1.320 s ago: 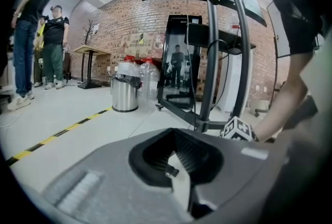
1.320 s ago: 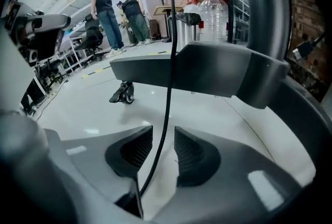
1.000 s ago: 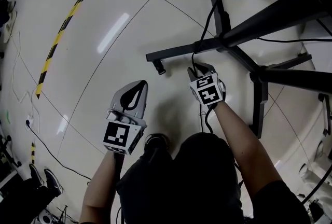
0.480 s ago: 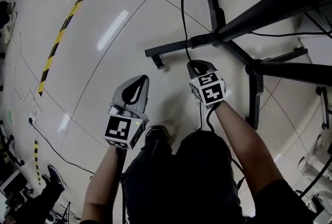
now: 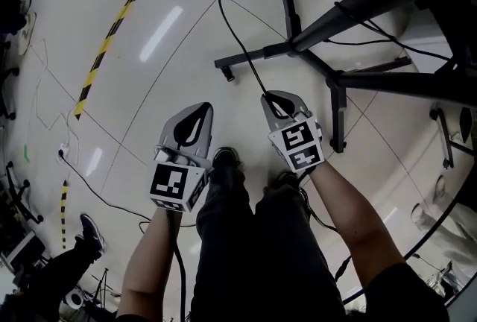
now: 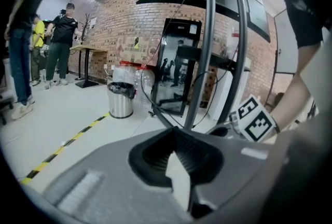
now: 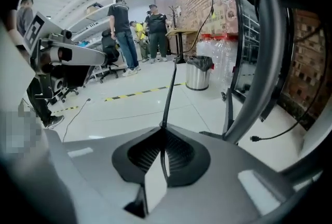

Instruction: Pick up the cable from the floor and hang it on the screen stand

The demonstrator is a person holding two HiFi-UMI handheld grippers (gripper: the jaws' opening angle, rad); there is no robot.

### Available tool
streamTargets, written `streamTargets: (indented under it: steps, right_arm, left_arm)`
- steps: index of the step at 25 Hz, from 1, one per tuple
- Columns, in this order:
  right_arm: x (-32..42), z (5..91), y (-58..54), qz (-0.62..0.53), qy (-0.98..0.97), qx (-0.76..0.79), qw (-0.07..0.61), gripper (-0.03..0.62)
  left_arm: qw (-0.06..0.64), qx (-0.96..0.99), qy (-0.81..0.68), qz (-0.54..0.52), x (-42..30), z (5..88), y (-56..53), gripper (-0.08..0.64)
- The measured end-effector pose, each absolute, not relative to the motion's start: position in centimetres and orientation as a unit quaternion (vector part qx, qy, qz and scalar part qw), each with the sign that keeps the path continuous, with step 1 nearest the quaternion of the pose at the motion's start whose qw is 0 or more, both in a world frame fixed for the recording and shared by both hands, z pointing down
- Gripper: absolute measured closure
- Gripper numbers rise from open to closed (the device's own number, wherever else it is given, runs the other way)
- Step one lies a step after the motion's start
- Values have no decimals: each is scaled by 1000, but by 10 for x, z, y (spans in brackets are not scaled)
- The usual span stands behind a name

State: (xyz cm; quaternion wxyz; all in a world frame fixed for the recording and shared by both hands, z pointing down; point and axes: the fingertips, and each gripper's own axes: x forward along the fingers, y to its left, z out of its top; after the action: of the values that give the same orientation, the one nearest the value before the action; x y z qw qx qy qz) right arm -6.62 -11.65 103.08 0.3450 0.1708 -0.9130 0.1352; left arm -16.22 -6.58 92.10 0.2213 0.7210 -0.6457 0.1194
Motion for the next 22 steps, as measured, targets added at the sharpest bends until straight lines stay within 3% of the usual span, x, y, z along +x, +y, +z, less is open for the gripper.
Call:
streamTargets:
  steps: [12, 18, 22]
  right_arm:
    - [-72, 831, -140, 112, -933, 176, 293, 568]
    - [-76, 712, -156, 37, -947, 193, 252, 568]
    - [-68, 634, -156, -14, -949, 197, 244, 568]
  left_arm:
    - [206, 718, -657, 105, -159, 770, -83, 554]
    - [178, 725, -659, 87, -164, 689, -106, 554]
    - [210, 724, -654, 69, -154, 640, -114, 554]
